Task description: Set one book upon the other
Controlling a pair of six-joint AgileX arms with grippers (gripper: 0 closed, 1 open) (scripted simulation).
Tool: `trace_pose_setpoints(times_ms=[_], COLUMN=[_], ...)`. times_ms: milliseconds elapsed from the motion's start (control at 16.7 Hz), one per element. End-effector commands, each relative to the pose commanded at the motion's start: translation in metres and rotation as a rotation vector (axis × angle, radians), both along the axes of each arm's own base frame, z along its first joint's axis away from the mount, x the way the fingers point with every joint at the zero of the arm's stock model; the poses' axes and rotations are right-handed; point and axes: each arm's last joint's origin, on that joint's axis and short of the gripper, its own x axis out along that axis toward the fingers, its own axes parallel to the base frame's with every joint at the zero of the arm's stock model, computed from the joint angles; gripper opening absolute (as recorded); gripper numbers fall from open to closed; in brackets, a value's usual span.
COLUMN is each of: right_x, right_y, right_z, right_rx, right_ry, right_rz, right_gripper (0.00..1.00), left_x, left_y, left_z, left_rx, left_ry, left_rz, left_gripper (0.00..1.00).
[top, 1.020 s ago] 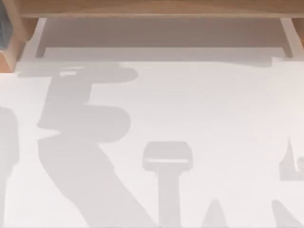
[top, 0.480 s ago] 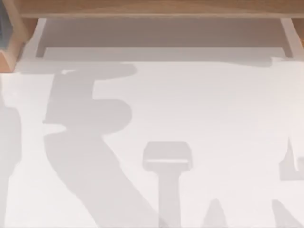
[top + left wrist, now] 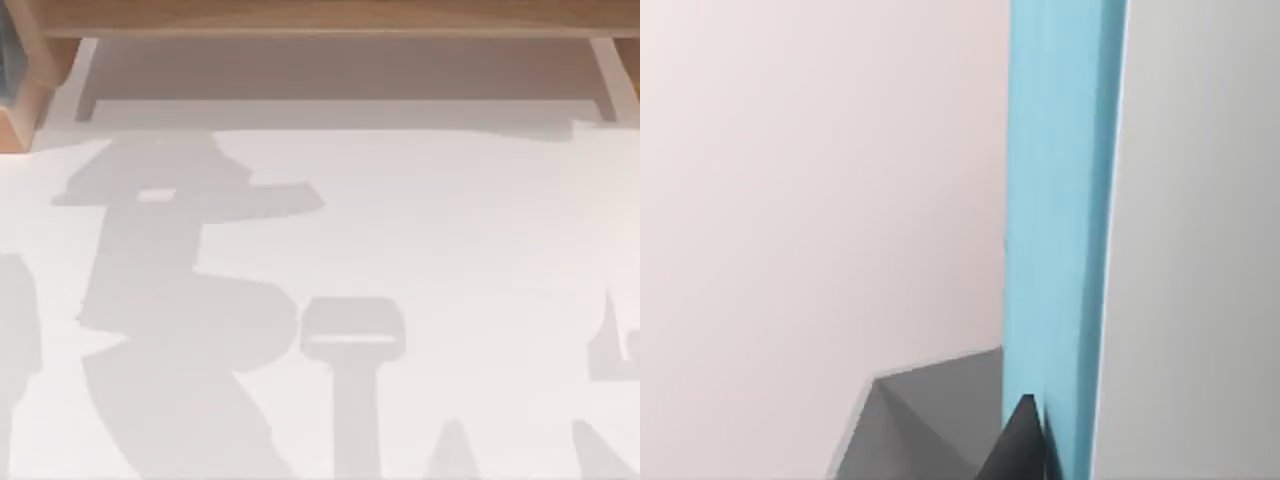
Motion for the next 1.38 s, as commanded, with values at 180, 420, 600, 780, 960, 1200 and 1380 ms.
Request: trace_pose_setpoints(times_ms=[180,420,600,780,960,1200,1380], right_x=[0.0,0.0,0.0,0.0,0.0,0.0,0.0], right_y=[0.0,0.0,0.0,0.0,0.0,0.0,0.0], right_z=[0.0,0.0,0.0,0.0,0.0,0.0,0.0], right_rx=[0.0,0.0,0.0,0.0,0.0,0.0,0.0], right_ry=[0.0,0.0,0.0,0.0,0.0,0.0,0.0], right_rz=[0.0,0.0,0.0,0.0,0.0,0.0,0.0], right_gripper=[1.0,1.0,1.0,1.0,1.0,1.0,1.0], left_x=[-0.04,-0.086,-0.111,-0.129,-0.143,-0.157,-0.162], left_y=[0.028,0.056,0.068,0.07,0.062,0.043,0.034], left_z=[0.02,0.013,-0.021,-0.071,-0.125,-0.18,-0.2], left_rx=[0.297,0.739,1.006,1.171,1.239,1.244,1.24], left_ry=[-0.002,0.103,0.237,0.366,0.458,0.524,0.541], left_rz=[0.089,0.174,0.15,0.048,-0.094,-0.267,-0.337], left_gripper=[0.0,0.0,0.0,0.0,0.0,0.0,0.0])
